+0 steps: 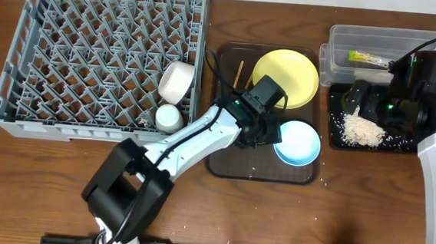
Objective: Sort waste into correct bins and load items into the dishwasher
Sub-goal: 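Move the left gripper back to the blue bowl on the tray, then grasp the rim of the blue bowl with the left gripper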
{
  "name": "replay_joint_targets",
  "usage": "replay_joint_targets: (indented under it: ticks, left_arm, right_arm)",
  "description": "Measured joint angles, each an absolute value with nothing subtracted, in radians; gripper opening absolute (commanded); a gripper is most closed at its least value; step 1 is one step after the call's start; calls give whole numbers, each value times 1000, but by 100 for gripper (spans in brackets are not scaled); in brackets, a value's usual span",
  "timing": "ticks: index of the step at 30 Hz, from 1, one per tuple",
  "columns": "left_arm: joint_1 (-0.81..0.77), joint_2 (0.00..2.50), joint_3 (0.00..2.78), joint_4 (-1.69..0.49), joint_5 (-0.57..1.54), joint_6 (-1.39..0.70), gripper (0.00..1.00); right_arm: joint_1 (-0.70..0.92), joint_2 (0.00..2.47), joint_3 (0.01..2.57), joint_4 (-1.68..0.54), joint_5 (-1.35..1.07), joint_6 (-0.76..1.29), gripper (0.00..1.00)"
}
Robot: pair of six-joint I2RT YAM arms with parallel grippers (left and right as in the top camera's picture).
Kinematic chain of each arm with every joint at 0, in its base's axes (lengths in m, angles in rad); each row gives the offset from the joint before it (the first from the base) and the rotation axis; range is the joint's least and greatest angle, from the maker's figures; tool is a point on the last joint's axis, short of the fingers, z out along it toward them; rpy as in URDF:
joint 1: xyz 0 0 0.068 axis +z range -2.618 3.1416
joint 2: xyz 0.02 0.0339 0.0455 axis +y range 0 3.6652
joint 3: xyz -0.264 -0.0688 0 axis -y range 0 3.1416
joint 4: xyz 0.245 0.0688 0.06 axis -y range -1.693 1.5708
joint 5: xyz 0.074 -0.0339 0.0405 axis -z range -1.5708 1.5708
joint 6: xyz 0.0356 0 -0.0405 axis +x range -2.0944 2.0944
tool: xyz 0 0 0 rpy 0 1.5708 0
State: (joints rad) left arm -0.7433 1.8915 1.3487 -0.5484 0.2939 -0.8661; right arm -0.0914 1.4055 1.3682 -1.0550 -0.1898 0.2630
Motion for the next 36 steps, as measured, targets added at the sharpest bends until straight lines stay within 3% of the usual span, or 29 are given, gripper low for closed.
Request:
replay_joint_targets:
  ticks: [8, 12, 14, 16, 29, 36]
  left_arm:
    - [-760, 2011, 1348, -483, 294, -919, 58]
    - [-776, 2037, 1348, -461, 295, -926, 40]
    - [-783, 2040, 1349, -459, 298, -932, 27]
    - [-788, 2048, 1349, -459, 303, -932, 8]
    - [-766, 2027, 1347, -546, 290, -881, 7]
    - [-717, 1822, 1345, -683, 12, -734, 7]
  right_arm:
    - [-91, 1406, 1368, -1055, -190, 263, 99]
    - [-91, 1406, 1368, -1055, -190, 263, 99]
    - [-91, 1406, 1368, -1055, -190, 263, 99]
    - [-91, 1406, 1368, -1055, -190, 263, 99]
    - [-91, 1406, 1368, -1055, -189, 263, 99]
    - [-91, 1406, 1368, -1055, -190, 263, 99]
